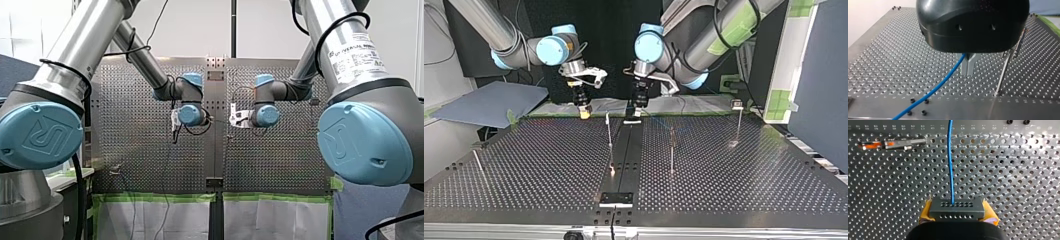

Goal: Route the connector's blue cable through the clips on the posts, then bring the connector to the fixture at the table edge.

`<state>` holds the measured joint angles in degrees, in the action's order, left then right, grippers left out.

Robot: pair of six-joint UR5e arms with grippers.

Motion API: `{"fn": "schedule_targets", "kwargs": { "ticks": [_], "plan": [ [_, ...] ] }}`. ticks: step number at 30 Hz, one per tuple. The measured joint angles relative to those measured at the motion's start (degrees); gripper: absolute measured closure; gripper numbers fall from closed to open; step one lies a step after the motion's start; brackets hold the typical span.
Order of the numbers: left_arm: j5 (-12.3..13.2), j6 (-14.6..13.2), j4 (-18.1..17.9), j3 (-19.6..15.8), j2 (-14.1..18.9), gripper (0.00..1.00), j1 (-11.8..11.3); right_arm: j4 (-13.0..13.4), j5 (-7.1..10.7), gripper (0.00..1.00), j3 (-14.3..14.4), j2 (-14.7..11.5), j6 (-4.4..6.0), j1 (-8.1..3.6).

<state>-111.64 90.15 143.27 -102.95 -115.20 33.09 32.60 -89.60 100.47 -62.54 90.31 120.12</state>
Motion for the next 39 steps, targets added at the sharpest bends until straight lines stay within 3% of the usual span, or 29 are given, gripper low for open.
{"fn": "schedule_targets", "kwargs": {
  "ticks": [11, 28, 39],
  "plan": [
    [0.0, 0.0, -0.4, -0.4, -0.2, 0.99, 0.2, -0.5, 0.74, 1.0, 0.6, 3.2, -2.25, 0.05],
    [-0.4, 0.1, -1.0, -0.4, -2.1, 0.99, 0.2, 0.8, 0.95, 1.0, 1.7, 5.5, -3.31, -0.89],
    [-1.0, 0.3, -2.4, -0.5, -4.5, 0.99, 0.3, 3.1, 1.85, 1.0, 2.5, 7.0, -4.3, -1.63]
  ]
}}
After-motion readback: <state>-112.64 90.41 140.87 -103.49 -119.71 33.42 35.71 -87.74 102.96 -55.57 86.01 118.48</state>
